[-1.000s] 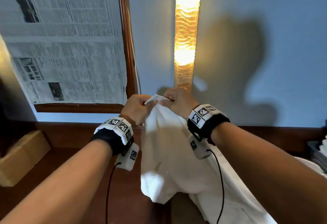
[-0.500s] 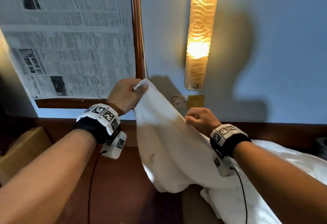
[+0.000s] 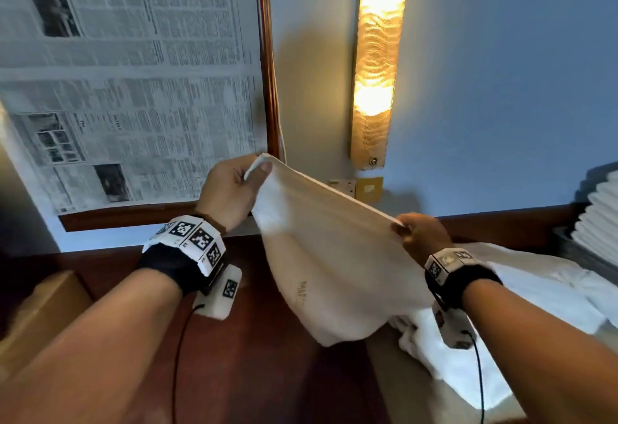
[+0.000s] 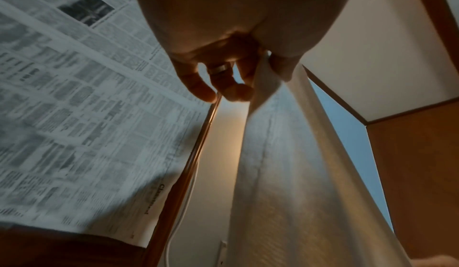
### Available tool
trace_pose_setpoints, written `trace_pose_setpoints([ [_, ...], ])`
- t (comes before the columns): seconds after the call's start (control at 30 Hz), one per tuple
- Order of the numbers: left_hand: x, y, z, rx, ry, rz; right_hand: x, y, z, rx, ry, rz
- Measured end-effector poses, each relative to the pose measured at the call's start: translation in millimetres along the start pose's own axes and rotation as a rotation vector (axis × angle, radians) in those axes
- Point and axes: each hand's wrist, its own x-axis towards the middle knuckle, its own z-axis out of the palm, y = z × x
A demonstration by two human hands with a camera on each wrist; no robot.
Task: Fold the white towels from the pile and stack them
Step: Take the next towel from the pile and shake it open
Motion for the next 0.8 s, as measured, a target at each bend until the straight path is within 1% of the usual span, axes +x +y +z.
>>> trace_pose_setpoints([
  [0.03, -4, -2, -4, -0.01, -0.019, 0.004, -9, 6, -6, 0.018, 0.068, 0.093],
  [0.07, -8, -1, -5, -0.022, -0.051, 0.008, -16, 8, -12, 0.057, 0.137, 0.148],
  [0.13, -13, 2, 1, -0.107, -0.103, -0.016, -19, -8, -21, 0.158, 0.222, 0.178],
  [0.2, -14, 9, 14, -0.206, -0.152, -0.044, -16, -38, -31, 0.249, 0.254, 0.173],
  [0.27, -14, 23, 31, -0.245, -0.242, -0.013, -15, -70, -42, 0.351, 0.271, 0.073],
  [0.33, -15, 37, 52, -0.339, -0.324, 0.007, -19, -101, -56, 0.424, 0.237, -0.061],
  [0.4, -19, 51, 72, -0.486, -0.347, -0.075, -21, -121, -66, 0.383, 0.218, -0.159],
  [0.43, -21, 57, 79, -0.54, -0.338, -0.126, -23, -125, -71, 0.328, 0.222, -0.169],
  [0.47, -23, 59, 85, -0.55, -0.316, -0.154, -23, -124, -75, 0.271, 0.227, -0.157],
  [0.53, -24, 61, 89, -0.499, -0.299, -0.133, -32, -120, -77, 0.22, 0.229, -0.125],
  [0.6, -26, 61, 90, -0.468, -0.29, -0.083, -43, -114, -74, 0.233, 0.229, -0.157],
  [0.7, -27, 65, 86, -0.46, -0.266, -0.083, -60, -99, -59, 0.162, 0.181, -0.207],
  [0.77, -26, 69, 82, -0.468, -0.244, -0.082, -66, -76, -46, 0.111, 0.182, -0.208],
  [0.8, -25, 68, 80, -0.481, -0.238, -0.091, -70, -60, -39, 0.103, 0.198, -0.173],
])
